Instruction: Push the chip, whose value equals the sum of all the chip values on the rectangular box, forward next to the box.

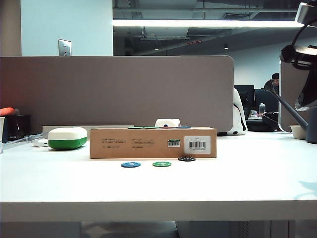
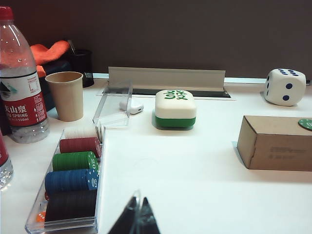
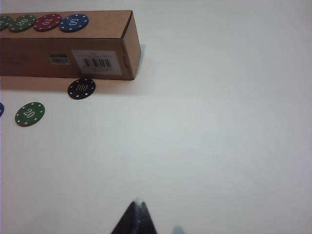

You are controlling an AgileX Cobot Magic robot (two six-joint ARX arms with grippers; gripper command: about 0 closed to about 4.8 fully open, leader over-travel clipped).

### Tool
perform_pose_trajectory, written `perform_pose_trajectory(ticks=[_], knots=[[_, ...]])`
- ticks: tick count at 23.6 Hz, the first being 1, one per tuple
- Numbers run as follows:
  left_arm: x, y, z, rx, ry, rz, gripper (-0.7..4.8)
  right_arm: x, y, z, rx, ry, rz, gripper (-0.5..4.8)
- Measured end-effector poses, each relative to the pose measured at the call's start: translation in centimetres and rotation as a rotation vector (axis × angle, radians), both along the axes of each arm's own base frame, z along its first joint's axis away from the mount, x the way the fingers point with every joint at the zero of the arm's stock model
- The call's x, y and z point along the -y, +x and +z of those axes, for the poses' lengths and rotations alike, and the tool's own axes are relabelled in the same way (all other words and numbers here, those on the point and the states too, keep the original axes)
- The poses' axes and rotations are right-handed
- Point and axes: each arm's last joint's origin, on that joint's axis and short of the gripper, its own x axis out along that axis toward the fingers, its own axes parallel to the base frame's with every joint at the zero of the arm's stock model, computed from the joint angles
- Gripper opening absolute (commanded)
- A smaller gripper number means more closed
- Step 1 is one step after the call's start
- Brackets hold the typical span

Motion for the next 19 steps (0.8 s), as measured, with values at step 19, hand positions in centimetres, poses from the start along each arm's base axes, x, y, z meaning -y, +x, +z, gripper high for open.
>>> perform_pose_trajectory(ticks=[19], knots=[[0.0, 0.0, 0.0, 0.0, 0.0, 0.0, -0.05, 0.28, -0.56, 0.5, 0.025, 0.013, 0.0, -0.05]])
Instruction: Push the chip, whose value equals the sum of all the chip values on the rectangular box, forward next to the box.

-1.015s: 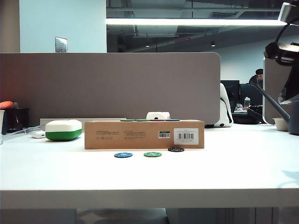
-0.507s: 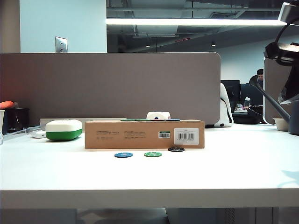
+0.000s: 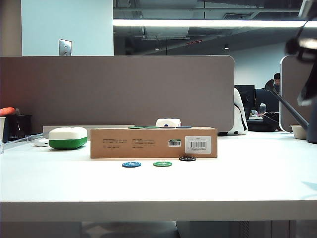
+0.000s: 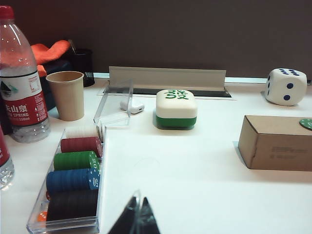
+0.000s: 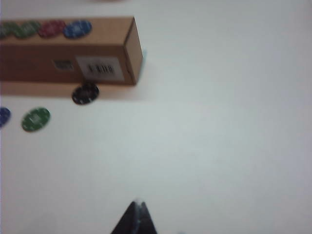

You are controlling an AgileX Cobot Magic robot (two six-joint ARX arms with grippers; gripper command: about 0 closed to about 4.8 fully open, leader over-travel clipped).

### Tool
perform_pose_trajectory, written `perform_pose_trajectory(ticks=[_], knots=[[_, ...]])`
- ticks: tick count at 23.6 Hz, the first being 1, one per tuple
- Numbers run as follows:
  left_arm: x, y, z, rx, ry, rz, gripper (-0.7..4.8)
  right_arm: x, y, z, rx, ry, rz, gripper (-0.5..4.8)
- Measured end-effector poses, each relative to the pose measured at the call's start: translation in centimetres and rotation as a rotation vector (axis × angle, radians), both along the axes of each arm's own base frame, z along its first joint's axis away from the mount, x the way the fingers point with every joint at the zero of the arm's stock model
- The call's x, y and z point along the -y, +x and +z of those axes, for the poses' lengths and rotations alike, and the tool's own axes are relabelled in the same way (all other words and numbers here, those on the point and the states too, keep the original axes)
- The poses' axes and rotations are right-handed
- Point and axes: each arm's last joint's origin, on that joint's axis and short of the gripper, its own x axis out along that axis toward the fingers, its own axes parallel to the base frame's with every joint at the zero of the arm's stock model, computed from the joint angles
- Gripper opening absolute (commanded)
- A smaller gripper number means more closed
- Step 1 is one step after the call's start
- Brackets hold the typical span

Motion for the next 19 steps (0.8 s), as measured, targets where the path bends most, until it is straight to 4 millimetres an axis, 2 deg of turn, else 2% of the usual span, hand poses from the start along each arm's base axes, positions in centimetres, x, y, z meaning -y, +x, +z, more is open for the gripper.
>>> perform_pose_trajectory(ticks=[2, 7, 11, 13, 19], knots=[[0.0, 0.0, 0.0, 0.0, 0.0, 0.0, -0.05, 0.6, -1.2, 1.1, 0.095, 0.049, 0.007, -0.05], [0.0, 0.0, 0.0, 0.0, 0.0, 0.0, -0.05, 2.2, -3.7, 1.3, 0.284, 0.005, -0.057, -0.05], [0.0, 0.0, 0.0, 0.0, 0.0, -0.001, -0.05, 3.7, -5.4, 0.2, 0.405, 0.06, -0.121, -0.05], [0.0, 0.0, 0.0, 0.0, 0.0, 0.0, -0.05, 4.5, -6.0, -1.0, 0.465, 0.078, -0.186, -0.05], [0.0, 0.0, 0.0, -0.002, 0.0, -0.001, -0.05, 6.0, -5.1, -3.8, 0.425, 0.031, -0.324, -0.05]])
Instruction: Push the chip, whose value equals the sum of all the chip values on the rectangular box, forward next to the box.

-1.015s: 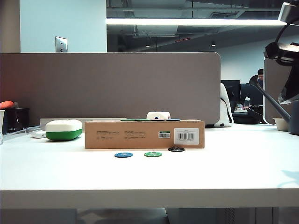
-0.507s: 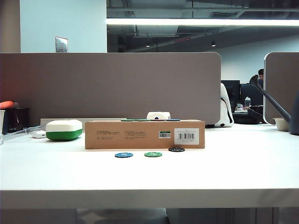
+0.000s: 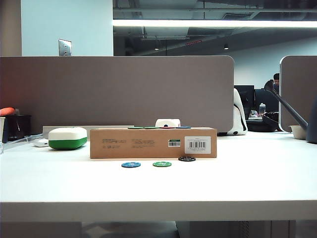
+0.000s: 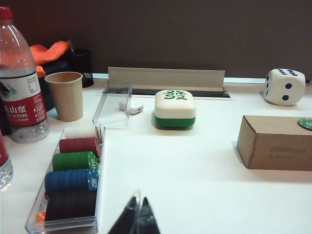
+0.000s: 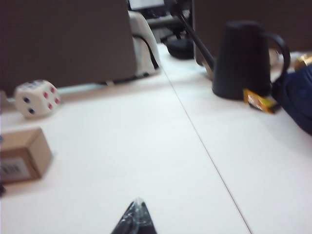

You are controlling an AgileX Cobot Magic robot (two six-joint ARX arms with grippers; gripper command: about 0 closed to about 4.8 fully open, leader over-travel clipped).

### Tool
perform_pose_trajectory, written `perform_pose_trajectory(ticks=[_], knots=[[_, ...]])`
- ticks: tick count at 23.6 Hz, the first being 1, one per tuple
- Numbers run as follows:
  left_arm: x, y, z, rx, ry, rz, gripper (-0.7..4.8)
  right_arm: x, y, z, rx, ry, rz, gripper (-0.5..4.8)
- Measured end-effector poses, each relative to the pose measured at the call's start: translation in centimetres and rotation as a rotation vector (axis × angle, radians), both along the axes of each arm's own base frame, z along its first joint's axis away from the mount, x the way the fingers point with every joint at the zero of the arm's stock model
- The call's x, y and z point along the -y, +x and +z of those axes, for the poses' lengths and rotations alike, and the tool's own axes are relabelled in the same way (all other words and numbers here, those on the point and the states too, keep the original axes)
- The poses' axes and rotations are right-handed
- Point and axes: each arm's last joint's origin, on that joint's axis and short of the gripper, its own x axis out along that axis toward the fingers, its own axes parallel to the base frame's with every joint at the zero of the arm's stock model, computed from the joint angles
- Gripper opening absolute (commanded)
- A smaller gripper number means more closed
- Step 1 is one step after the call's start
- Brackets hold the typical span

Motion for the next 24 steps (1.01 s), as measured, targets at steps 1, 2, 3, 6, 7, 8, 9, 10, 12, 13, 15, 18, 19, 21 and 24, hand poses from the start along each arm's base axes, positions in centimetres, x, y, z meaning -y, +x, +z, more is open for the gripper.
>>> perform_pose_trajectory(ticks=[1, 2, 3, 6, 7, 8, 9, 10, 12, 13, 15, 18, 19, 21, 24], knots=[[0.0, 0.0, 0.01, 0.0, 0.0, 0.0, -0.05, 0.25, 0.09, -0.45, -0.029, -0.003, -0.013, -0.05], [0.0, 0.0, 0.0, -0.001, 0.0, 0.001, -0.05, 0.36, 0.1, -0.47, -0.032, -0.002, -0.013, -0.05], [0.0, 0.0, 0.0, -0.001, 0.0, 0.0, -0.05, 0.52, 0.1, -0.55, -0.04, -0.002, -0.012, -0.05], [0.0, 0.0, 0.0, -0.001, 0.0, 0.001, -0.05, 0.81, 0.11, -0.73, -0.058, -0.001, -0.016, -0.05], [0.0, 0.0, 0.0, -0.001, 0.0, 0.0, -0.05, 0.89, 0.12, -0.72, -0.058, 0.0, -0.012, -0.05], [0.0, 0.0, 0.0, -0.001, 0.0, 0.0, -0.05, 0.9, 0.12, -0.73, -0.058, 0.0, -0.005, -0.05], [0.0, 0.0, -0.01, -0.002, 0.0, 0.0, -0.05, 0.95, 0.12, -0.73, -0.058, 0.001, -0.004, -0.05], [0.0, 0.0, 0.0, -0.001, 0.0, 0.001, -0.05, 0.94, 0.12, -0.74, -0.06, 0.001, -0.003, -0.05], [0.0, 0.0, 0.0, -0.001, 0.0, 0.0, -0.05, 0.93, 0.12, -0.78, -0.064, 0.0, 0.0, -0.05], [0.0, 0.0, 0.0, -0.001, 0.0, 0.0, -0.05, 0.93, 0.12, -0.79, -0.066, -0.013, 0.0, -0.05], [0.0, 0.0, 0.0, -0.001, 0.0, 0.0, -0.05, 0.89, 0.12, -0.79, -0.069, -0.047, 0.008, -0.05], [0.0, 0.0, 0.0, -0.001, 0.0, 0.0, -0.05, 0.8, 0.13, -0.79, -0.07, -0.084, 0.04, -0.05], [0.0, 0.0, 0.0, -0.001, 0.0, 0.0, -0.05, 0.77, 0.13, -0.79, -0.071, -0.095, 0.051, -0.05], [0.0, 0.0, -0.01, -0.002, 0.0, 0.0, -0.05, 0.71, 0.13, -0.79, -0.071, -0.116, 0.069, -0.05], [0.0, 0.0, 0.0, -0.001, 0.0, 0.0, -0.05, 0.65, 0.13, -0.8, -0.071, -0.128, 0.086, -0.05]])
